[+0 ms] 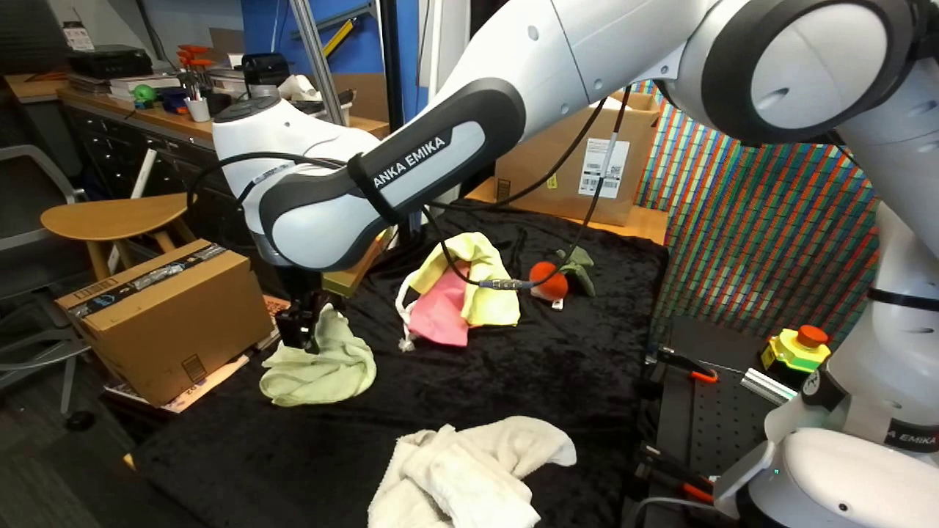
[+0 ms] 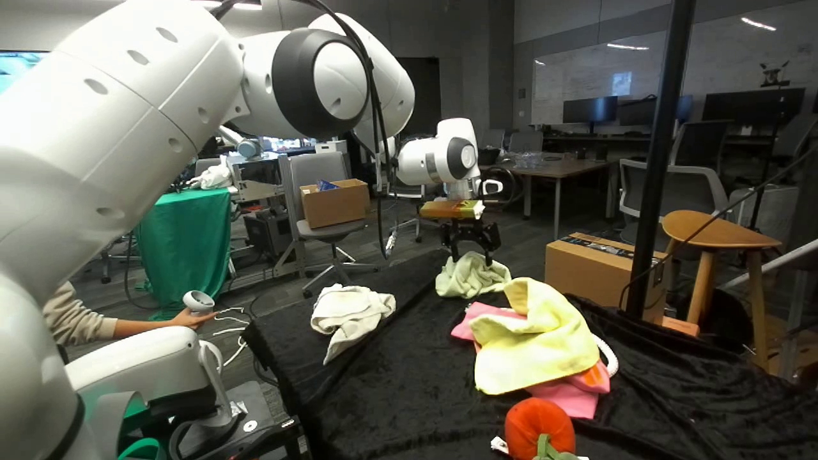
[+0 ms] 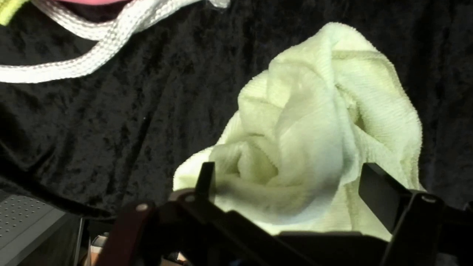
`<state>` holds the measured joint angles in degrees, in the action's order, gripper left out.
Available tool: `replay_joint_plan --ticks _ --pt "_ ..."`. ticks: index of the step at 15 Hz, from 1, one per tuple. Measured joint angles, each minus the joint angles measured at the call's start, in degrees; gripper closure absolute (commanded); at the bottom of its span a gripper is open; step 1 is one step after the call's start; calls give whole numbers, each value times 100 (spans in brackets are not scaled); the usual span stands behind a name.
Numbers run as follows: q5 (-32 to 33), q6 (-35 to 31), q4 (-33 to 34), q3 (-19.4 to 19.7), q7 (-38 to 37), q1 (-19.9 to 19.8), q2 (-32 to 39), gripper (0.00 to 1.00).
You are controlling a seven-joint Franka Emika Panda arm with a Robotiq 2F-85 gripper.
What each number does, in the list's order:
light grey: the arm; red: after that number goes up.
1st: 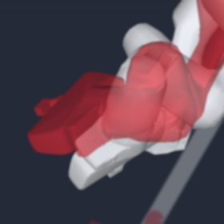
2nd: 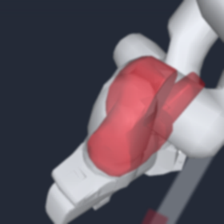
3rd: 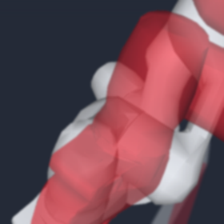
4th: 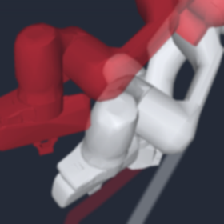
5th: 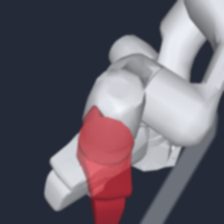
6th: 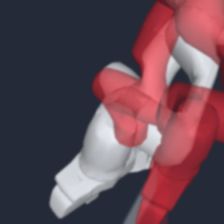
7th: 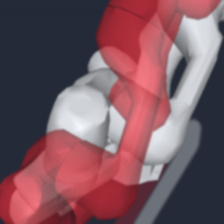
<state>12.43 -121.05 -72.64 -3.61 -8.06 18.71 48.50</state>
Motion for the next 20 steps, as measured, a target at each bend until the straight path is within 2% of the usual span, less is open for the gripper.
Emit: replay_joint_plan --ticks 6,10,11,12,20 --pt "21 396 741 179 -2 -2 495 0" --pt "-28 615 946 152 -2 5 675 0" --pt "-40 651 957 136 -3 9 700 23" --pt "-42 692 957 123 -3 17 713 26" --pt "-59 864 969 65 -3 59 731 89"
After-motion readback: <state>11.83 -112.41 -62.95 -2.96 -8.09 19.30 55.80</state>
